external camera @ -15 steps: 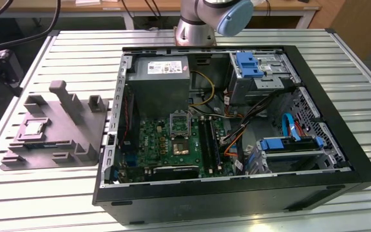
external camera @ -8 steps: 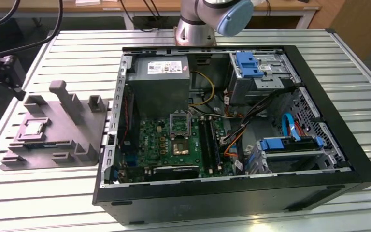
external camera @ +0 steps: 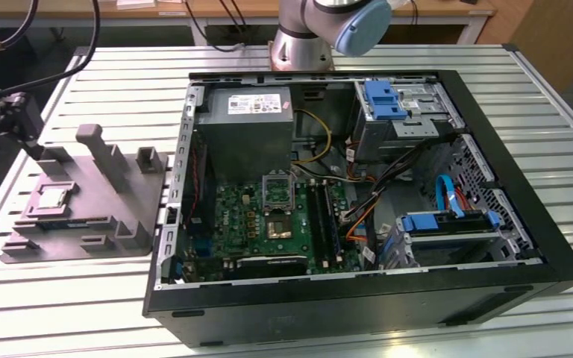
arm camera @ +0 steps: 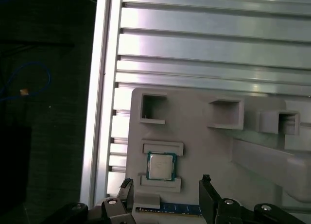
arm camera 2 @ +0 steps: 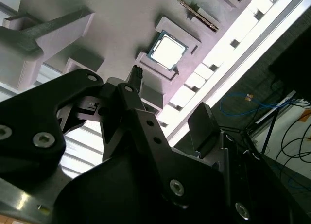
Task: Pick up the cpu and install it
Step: 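Pick up the cpu and move it towards the insertion slot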
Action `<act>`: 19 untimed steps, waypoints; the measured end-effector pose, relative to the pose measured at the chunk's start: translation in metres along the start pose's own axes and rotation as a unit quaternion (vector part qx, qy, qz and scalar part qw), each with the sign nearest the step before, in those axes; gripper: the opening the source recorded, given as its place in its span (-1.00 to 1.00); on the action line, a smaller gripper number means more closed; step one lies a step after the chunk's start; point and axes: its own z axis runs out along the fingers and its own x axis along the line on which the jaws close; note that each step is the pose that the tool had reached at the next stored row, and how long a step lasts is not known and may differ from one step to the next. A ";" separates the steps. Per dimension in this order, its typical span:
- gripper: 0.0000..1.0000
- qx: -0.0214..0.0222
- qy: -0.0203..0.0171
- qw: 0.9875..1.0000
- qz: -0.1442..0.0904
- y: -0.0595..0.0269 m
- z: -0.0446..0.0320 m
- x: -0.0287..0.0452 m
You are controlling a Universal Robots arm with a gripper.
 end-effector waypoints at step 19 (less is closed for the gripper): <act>0.29 0.000 0.000 1.000 0.000 -0.0014 0.0149 0.0004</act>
